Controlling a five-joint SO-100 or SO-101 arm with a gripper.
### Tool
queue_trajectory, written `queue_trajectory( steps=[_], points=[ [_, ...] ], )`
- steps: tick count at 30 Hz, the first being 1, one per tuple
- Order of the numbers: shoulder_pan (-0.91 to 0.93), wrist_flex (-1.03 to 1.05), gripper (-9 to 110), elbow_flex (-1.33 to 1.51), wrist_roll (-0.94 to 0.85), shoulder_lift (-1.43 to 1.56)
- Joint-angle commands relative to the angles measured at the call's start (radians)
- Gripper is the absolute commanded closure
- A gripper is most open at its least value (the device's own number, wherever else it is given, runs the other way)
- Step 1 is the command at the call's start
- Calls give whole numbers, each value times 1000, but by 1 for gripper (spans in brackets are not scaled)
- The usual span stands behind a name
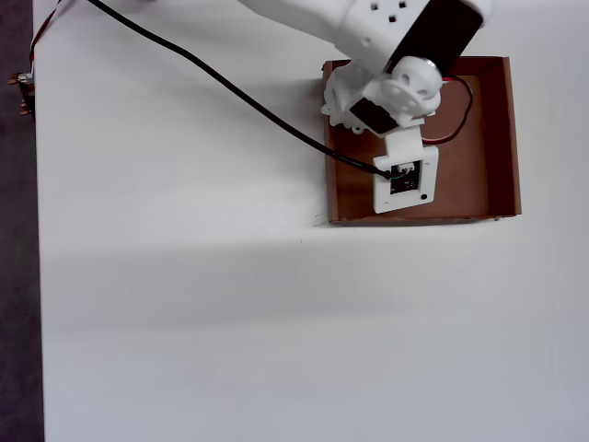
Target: Grasp a green cube and put it in a box.
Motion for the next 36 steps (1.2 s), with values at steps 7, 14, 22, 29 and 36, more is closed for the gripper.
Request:
queue_trajectory(
  steps=[7, 14, 22, 29, 36],
  points=[
    [-3, 9, 80, -35, 0, 48],
    [34, 12, 80, 17, -6, 169],
    [103, -17, 80, 290, 2, 485],
    [331, -55, 80, 612, -6, 808],
    [647, -118, 80, 959, -8, 1131]
  ],
)
